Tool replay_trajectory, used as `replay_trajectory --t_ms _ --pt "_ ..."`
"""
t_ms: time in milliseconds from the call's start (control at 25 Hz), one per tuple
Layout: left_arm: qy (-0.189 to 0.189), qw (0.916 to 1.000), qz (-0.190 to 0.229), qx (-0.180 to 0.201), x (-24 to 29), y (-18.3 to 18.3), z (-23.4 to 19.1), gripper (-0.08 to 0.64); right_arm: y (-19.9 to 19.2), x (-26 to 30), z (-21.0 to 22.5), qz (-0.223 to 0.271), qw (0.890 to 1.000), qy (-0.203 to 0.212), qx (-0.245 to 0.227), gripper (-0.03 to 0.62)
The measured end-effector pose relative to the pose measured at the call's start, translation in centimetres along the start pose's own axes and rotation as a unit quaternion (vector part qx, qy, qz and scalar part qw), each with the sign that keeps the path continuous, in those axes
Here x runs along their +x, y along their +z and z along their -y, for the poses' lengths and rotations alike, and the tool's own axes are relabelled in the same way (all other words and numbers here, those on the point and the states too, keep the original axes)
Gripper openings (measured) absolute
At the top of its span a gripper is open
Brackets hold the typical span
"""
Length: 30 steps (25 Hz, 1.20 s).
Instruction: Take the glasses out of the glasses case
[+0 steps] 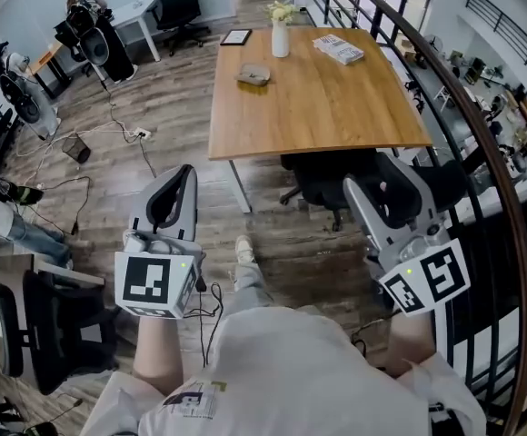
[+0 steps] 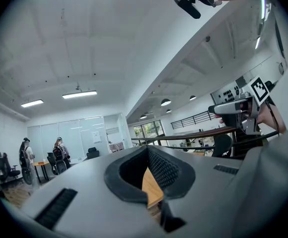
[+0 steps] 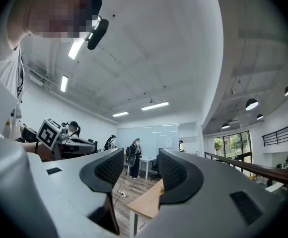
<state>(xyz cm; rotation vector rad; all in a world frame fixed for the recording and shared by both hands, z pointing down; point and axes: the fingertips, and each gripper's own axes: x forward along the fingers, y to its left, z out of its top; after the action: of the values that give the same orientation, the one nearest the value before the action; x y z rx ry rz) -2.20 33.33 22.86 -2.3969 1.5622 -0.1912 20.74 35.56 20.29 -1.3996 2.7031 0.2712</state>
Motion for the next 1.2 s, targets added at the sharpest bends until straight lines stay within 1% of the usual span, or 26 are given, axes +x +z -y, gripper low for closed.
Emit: replay_trajectory --t_ms 80,160,280,440,560,760,840,960,1080,1200 --pt "-0.009 0.9998 0.016 -0.003 1.1 0.3 0.4 0.017 -0.9 0.5 0.6 -0.002 1.000 0.002 0.000 0.241" --pt "-0.009 0.9997 0.024 0.008 2.1 0.2 0.3 0.017 -1.8 1.2 1.0 -0.005 1.000 0.003 0.001 0.239" --pt "0.002 0.9999 0.007 0.012 3.2 -1.4 -0.9 0.017 -2.9 3.1 1.2 -0.011 1.000 0.006 0.002 0.236" --pt "-0.005 0.9999 -0.001 0.009 5.5 -3.0 -2.8 0.017 -3.4 6.4 2.0 -0.005 1.000 0.013 0.004 0.236" --pt "-0.008 0.9998 -0.004 0.018 7.9 -3.8 -4.7 0.017 -3.9 9.3 2.6 -0.002 1.000 0.019 0.003 0.236" --pt "-0.016 0.9994 -0.005 0.031 13.3 -5.0 -8.2 0.017 -5.7 15.8 4.5 -0.019 1.000 0.025 0.001 0.235" --pt "-0.012 0.9996 -0.008 0.026 16.1 -5.6 -10.1 0.017 -6.4 18.8 5.8 -0.026 0.999 0.024 0.003 0.236" --pt "-0.004 0.9999 -0.015 0.003 20.0 -6.7 -13.2 0.017 -7.6 23.3 7.6 -0.037 0.999 0.019 0.006 0.235" --pt "0.006 0.9998 -0.017 0.013 24.0 -8.2 -18.0 0.017 -8.6 28.9 9.5 -0.045 0.999 0.017 0.008 0.233" --pt "0.011 0.9998 -0.015 0.010 28.4 -9.4 -22.4 0.017 -9.9 34.8 11.2 -0.059 0.998 0.021 0.013 0.233"
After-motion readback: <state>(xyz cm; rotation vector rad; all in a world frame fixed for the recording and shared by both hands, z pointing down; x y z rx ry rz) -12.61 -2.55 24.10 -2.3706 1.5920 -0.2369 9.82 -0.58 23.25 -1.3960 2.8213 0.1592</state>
